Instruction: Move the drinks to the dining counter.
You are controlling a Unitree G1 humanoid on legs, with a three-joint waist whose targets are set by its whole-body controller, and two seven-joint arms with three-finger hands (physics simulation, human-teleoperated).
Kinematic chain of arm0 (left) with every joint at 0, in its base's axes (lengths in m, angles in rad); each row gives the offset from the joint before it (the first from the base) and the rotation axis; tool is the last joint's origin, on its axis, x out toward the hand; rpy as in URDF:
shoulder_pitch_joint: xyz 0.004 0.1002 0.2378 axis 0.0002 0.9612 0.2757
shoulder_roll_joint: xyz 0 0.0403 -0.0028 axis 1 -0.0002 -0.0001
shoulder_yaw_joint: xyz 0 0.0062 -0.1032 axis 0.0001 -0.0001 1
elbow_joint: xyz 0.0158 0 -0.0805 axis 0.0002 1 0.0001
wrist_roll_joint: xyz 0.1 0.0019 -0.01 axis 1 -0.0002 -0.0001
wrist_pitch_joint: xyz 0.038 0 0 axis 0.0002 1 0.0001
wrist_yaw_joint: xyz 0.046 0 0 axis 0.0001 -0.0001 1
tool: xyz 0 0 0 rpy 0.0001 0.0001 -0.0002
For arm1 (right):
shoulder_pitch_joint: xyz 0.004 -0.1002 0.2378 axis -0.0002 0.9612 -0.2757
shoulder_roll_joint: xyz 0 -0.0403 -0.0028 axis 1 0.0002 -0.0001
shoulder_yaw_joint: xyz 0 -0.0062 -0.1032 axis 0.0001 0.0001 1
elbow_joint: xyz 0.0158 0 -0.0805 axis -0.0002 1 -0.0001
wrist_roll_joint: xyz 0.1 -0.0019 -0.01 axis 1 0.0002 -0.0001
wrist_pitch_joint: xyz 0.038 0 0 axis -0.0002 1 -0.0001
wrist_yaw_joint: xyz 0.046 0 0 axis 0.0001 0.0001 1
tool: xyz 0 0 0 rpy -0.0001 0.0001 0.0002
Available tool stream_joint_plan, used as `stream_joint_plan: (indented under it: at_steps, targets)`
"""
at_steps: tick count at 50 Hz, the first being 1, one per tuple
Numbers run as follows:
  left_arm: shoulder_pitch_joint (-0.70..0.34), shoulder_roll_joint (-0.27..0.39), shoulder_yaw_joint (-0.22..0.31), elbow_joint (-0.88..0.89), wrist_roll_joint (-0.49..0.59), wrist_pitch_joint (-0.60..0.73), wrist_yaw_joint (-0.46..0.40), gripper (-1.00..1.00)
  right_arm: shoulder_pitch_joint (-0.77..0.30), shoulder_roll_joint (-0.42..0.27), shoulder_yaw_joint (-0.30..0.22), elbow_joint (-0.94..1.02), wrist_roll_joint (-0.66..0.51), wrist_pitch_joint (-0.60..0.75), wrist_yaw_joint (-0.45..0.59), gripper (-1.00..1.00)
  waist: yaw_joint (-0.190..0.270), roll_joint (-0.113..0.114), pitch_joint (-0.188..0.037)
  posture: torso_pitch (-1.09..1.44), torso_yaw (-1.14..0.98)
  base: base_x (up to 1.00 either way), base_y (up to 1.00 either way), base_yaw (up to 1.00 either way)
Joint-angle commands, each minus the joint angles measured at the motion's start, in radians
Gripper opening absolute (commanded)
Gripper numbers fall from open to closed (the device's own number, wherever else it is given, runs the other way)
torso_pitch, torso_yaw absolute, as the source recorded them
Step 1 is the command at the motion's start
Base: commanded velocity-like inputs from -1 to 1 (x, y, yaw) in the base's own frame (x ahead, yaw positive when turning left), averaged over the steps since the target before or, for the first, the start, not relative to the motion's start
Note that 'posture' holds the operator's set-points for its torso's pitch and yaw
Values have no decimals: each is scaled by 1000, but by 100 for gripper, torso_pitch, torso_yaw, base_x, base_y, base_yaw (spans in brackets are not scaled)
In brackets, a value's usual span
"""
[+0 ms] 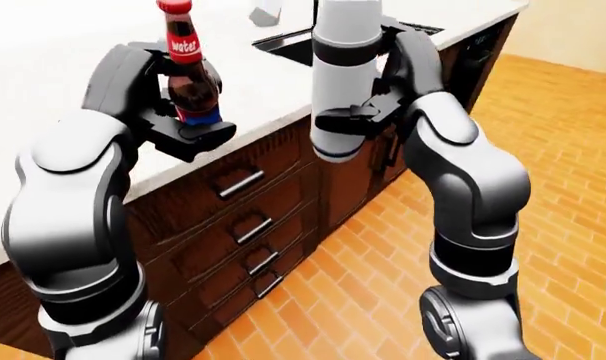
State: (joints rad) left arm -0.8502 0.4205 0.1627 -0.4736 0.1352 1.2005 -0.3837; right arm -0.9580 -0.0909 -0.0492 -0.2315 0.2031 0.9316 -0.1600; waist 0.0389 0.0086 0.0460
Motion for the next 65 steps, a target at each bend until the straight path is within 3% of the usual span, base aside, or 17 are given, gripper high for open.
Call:
stream_joint_plan:
  at_steps: [1, 5, 6, 13, 20, 22, 23, 33, 36, 44, 47, 48, 51, 58, 61, 62, 65]
  targets:
    - [-36, 5, 6, -30, 0, -44, 2, -100, -37, -11, -20, -35, -1, -43, -14, -100, -9, 2, -16, 0, 0, 0, 0, 100]
    - [-37, 5, 7, -32, 2, -40, -1, -100, -36, -12, -18, -36, 6, -44, -19, -100, -30, -119, -29, 0, 0, 0, 0, 100]
    - [-37, 5, 7, -31, 3, -42, -1, -100, -38, -13, -17, -34, 6, -44, -20, -100, -29, -69, -19, 0, 0, 0, 0, 100]
    - [-33, 5, 14, -26, 2, -50, -4, -100, -48, -11, -12, -20, 9, -52, -28, -100, -21, -39, -30, 0, 0, 0, 0, 100]
    - [-28, 6, 16, -22, -1, -55, -4, -100, -44, -8, -11, -9, 7, -65, -30, -100, -27, 57, -28, 0, 0, 0, 0, 100]
    - [-24, 3, 14, -23, -1, -58, -2, -100, -42, -7, -11, -9, 8, -67, -30, -100, -24, 114, -60, 0, 0, 0, 0, 100]
    - [-23, 2, 13, -24, 0, -57, -2, -100, -42, -7, -11, -10, 8, -66, -31, -100, -17, 89, -33, 0, 0, 0, 0, 100]
    - [-23, 5, 19, -41, -6, -42, -3, -100, -46, -6, -11, -10, 18, -68, -31, -100, -15, -31, -11, 0, 0, 0, 0, 100]
    - [-20, 7, 22, -38, -8, -48, -3, -100, -47, -5, -11, -9, 18, -64, -35, -100, -24, -93, -36, 0, 0, 0, 0, 86]
    - [-10, -3, 17, -42, -12, -53, 7, -100, -47, -9, -20, -10, 31, -51, -53, -100, -34, -37, 2, 0, 0, 0, 0, 12]
    - [-11, -4, 15, -40, -13, -54, 9, -100, -43, -13, -23, 4, 34, -53, -59, -100, -48, 31, -13, 0, 0, 0, 0, 0]
    - [-11, -4, 15, -41, -13, -53, 9, -100, -43, -12, -23, 1, 36, -48, -62, -100, -47, 21, -34, 0, 0, 21, 0, 0]
    - [-14, -5, 12, -39, -12, -55, 10, -100, -40, -16, -22, -3, 39, -46, -63, -100, -45, 19, 16, 0, 0, 56, 0, 0]
    - [-5, -9, 15, -40, -13, -63, 11, -100, -26, -13, -16, 6, 35, -67, -61, -100, -12, -25, 15, 0, 0, 77, 0, 0]
    - [-1, -9, 23, -31, -15, -77, 14, -100, -19, -7, -10, 20, 29, -88, -56, -100, -10, -113, -13, 0, 0, 77, 0, 0]
    - [0, -8, 23, -30, -16, -79, 15, -100, -19, -6, -10, 22, 29, -89, -56, -100, -17, -79, 21, 0, 0, 77, 0, 0]
    - [8, -11, 23, -24, -20, -90, 18, -100, -12, 1, -4, 33, 21, -96, -53, -100, -22, -60, -16, 0, 0, 55, 0, 0]
